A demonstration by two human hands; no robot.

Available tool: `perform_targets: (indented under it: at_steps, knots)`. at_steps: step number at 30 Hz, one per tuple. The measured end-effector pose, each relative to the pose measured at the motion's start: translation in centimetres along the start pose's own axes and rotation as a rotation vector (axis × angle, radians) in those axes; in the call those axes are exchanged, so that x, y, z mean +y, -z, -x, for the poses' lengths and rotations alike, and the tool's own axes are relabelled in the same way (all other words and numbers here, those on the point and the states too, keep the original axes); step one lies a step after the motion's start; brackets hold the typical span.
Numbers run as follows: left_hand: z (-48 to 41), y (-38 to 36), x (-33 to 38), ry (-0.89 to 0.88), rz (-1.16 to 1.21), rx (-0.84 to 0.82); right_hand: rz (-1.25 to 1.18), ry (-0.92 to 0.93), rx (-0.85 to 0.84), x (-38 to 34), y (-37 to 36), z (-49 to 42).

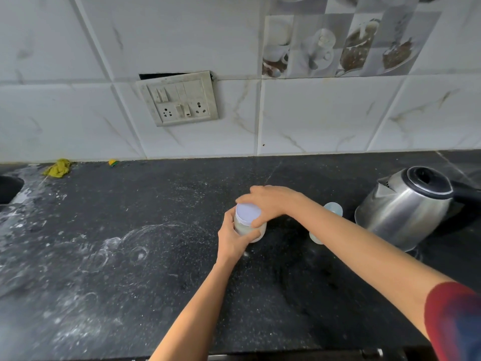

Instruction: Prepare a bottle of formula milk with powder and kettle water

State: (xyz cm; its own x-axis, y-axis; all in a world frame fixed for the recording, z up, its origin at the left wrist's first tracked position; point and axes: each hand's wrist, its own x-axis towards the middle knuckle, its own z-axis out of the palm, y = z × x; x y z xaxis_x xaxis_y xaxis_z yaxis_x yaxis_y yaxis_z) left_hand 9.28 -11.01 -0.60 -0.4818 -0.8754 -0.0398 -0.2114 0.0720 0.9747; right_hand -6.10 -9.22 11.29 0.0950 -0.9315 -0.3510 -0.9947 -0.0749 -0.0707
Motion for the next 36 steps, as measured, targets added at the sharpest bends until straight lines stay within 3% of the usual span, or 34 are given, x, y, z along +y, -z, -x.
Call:
perform_targets:
  at_steps: [10, 14, 23, 26, 30, 36]
  knots:
    - [0.5, -1.0, 0.8, 0.049, 0.053, 0.038, 0.155, -0.192, 0.261, -1.4, -3.1, -0.5]
    - [0.7, -1.3, 1.2, 0.064, 0.043, 0.040, 0.112, -0.296, 0.342, -2.1, -4.1, -0.7]
    - [0.3, -0.7, 1.5, 0.056, -0.031, -0.007, -0.111, -0.573, 0.338, -3.9, -5.3, -0.5]
    - [-0.2, 0.0, 1.5, 0.052, -0.100, -0.076, -0.281, -0.575, 0.286, -3.1, -5.6, 0.5]
    - [-0.8, 0.5, 1.8, 0.058, -0.167, -0.173, -0.543, -0.532, 0.409, -2.0, -7.9, 3.5]
    - [-1.5, 1.0, 2.1, 0.069, -0.249, -0.260, -0.671, -0.588, 0.443, -0.9, -12.2, 7.4]
